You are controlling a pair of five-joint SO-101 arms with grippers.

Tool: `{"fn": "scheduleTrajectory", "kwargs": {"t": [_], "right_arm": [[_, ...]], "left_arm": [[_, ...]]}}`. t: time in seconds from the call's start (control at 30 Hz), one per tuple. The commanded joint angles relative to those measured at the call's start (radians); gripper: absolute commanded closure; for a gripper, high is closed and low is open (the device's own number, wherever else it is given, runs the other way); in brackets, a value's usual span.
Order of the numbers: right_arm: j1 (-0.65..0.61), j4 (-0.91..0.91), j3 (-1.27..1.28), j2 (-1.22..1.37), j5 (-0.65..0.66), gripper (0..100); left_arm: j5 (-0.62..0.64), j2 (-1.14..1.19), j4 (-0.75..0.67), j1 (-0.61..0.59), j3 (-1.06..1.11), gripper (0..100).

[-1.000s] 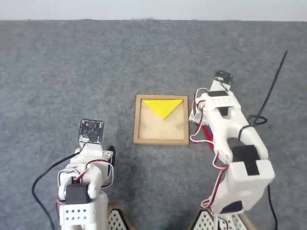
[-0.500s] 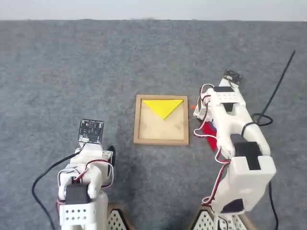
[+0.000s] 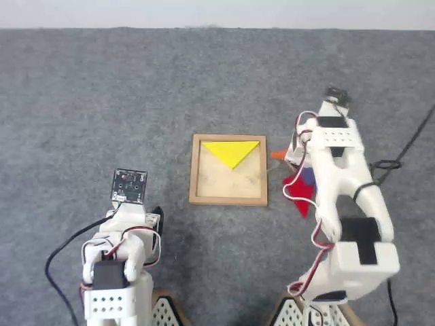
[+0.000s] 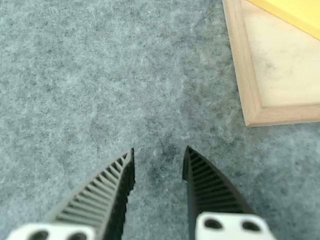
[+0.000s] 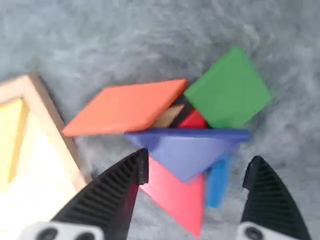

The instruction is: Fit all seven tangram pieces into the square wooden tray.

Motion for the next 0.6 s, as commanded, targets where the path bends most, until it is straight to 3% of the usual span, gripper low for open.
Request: {"fn": "scheduleTrajectory", "kwargs": {"t": [0.0, 0.4, 0.57], "right_arm": [[-0.016, 0.071, -0.032, -0.074, 0.196, 70.1], [-0.104, 0.033, -0.032, 0.119, 0.196, 69.9], [-0.110, 0.025, -0.032, 0.122, 0.107, 69.9]], "left_arm": [[-0.006, -0.028, 0.009, 0.002, -0.008, 85], [-0.006, -0.028, 0.009, 0.002, -0.008, 85], [-0.006, -0.028, 0.009, 0.002, -0.008, 85]]}}
